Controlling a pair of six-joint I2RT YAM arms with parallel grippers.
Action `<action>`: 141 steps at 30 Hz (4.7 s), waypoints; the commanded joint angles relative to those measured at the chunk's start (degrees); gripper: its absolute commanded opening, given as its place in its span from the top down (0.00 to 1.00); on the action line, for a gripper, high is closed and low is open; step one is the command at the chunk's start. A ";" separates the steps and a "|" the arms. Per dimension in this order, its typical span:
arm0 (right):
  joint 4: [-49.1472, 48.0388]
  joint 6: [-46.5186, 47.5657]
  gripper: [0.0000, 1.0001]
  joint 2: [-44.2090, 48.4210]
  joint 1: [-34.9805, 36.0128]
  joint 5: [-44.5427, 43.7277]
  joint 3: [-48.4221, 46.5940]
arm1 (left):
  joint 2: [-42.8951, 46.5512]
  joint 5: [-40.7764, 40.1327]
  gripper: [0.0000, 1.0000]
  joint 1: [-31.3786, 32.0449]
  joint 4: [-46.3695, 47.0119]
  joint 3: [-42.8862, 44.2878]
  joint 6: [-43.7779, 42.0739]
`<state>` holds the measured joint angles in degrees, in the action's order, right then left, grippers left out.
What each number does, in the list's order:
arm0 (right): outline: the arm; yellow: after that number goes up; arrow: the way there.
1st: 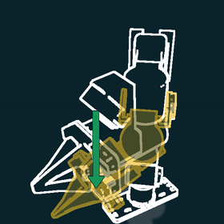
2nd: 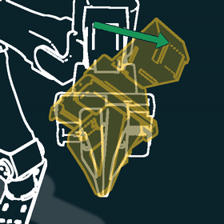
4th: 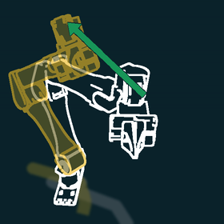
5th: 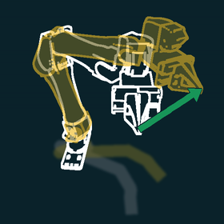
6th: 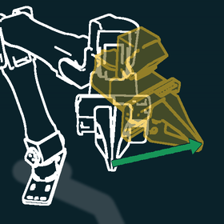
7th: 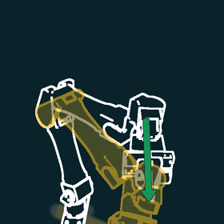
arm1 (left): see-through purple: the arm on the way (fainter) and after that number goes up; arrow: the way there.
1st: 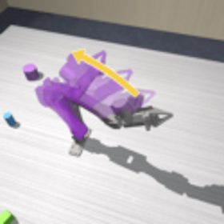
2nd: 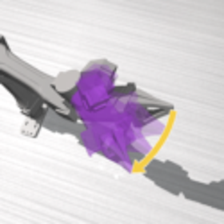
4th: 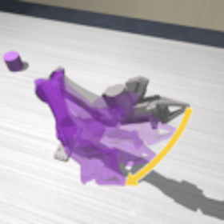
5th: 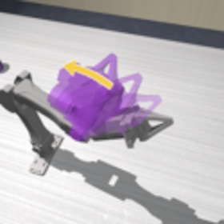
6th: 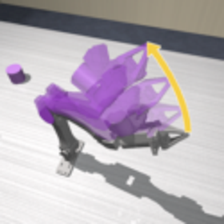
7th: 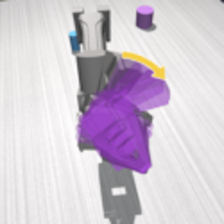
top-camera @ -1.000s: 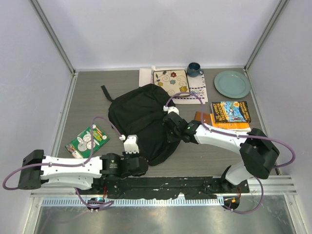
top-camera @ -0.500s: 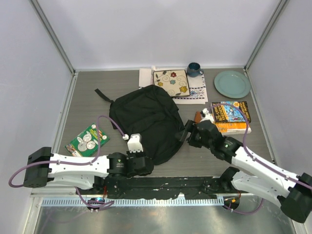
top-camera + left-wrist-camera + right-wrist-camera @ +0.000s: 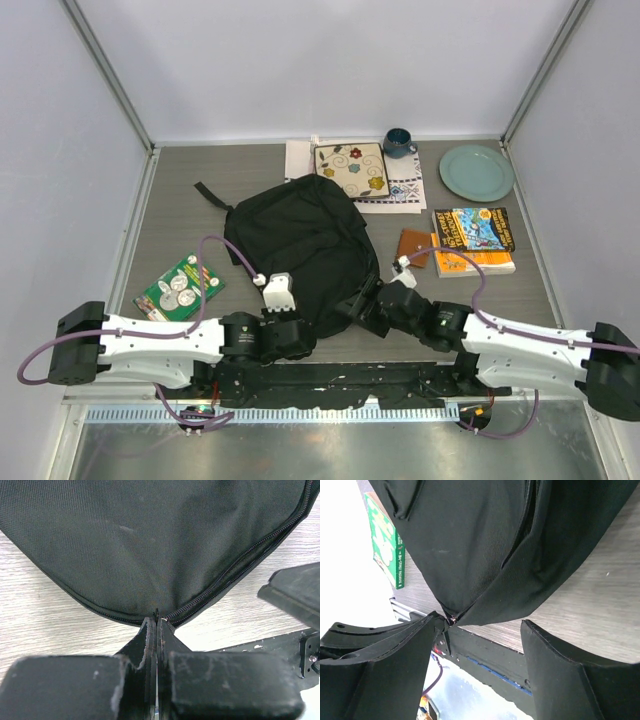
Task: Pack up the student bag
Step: Unzip the student bag at the center of the board.
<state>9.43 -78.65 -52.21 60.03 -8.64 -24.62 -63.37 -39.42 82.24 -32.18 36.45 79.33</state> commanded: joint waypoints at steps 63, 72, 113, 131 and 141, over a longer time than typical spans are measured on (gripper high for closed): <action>-8.73 -12.58 1.00 1.31 5.45 -11.13 10.65 | 13.37 -6.90 1.00 -29.21 -15.46 0.99 -14.62; -11.36 -7.32 1.00 -1.22 5.36 -9.46 7.84 | 13.71 0.29 1.00 -34.07 -9.57 0.03 -19.91; 34.07 12.82 0.13 17.91 8.44 -44.34 -14.49 | 17.42 12.25 0.00 -34.16 -16.08 16.37 -24.48; 39.61 22.92 0.04 12.58 -2.97 -33.13 -15.63 | 6.33 22.10 0.00 -34.16 -6.58 19.01 -26.42; 22.41 38.30 0.04 6.77 -17.93 -5.88 -16.77 | 9.05 5.23 0.00 -37.57 -19.83 20.16 -27.55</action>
<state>44.34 -48.34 -44.77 42.54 -28.93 -39.83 -57.30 -23.68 48.07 -45.65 55.27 53.56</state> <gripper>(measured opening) 0.966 0.994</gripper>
